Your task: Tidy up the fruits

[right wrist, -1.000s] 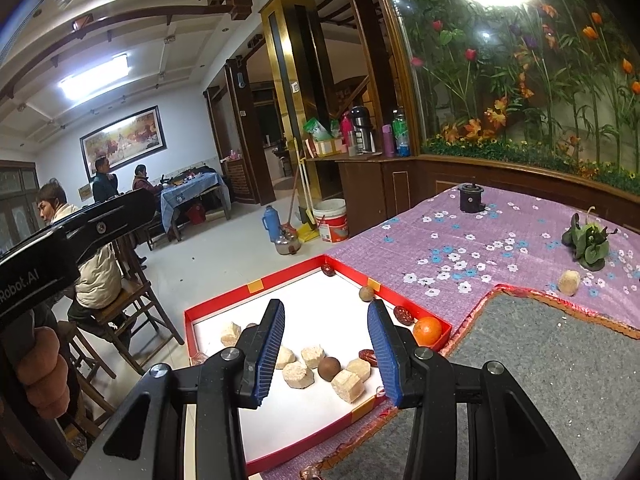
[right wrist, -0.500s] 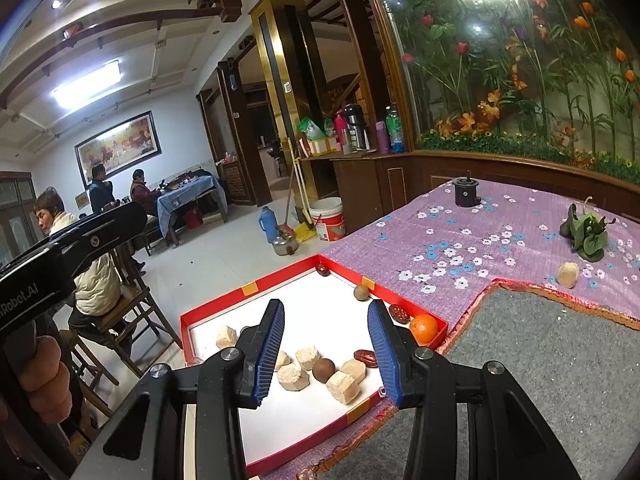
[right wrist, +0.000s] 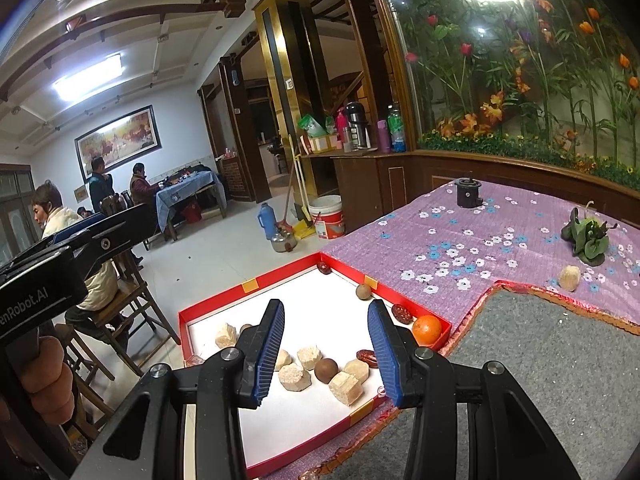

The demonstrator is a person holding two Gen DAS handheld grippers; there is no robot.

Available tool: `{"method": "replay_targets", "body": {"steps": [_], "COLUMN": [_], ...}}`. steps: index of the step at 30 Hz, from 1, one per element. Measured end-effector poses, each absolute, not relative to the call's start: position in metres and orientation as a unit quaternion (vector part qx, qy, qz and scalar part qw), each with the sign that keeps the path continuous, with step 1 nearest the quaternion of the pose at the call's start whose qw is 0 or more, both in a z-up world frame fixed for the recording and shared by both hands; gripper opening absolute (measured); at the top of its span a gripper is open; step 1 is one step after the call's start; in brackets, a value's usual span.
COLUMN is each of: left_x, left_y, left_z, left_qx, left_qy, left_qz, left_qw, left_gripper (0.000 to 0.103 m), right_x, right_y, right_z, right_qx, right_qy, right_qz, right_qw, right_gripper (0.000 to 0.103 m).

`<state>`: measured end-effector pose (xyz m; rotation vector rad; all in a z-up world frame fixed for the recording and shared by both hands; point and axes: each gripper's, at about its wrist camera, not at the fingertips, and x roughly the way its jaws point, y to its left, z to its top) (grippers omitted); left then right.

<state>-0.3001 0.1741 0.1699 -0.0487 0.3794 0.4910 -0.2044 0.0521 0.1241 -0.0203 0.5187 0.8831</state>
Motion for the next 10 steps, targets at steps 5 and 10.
{"method": "replay_targets", "body": {"steps": [5, 10], "left_x": [-0.3001, -0.2937], "left_y": [0.1745, 0.1667], "left_z": [0.1701, 0.1702], "left_qx": [-0.022, -0.004], "left_qy": [0.186, 0.179], "left_qz": [0.239, 0.225], "left_qw": [0.953, 0.958], "left_gripper": [0.085, 0.085], "right_x": [-0.2051, -0.2036], "right_y": [0.0519, 0.0498], "right_z": [0.124, 0.1235], "right_qx": [-0.01, -0.007], "right_qy": [0.248, 0.248], "right_qz": [0.421, 0.418], "right_qw": [0.872, 0.874], "right_gripper": [0.042, 0.042]}}
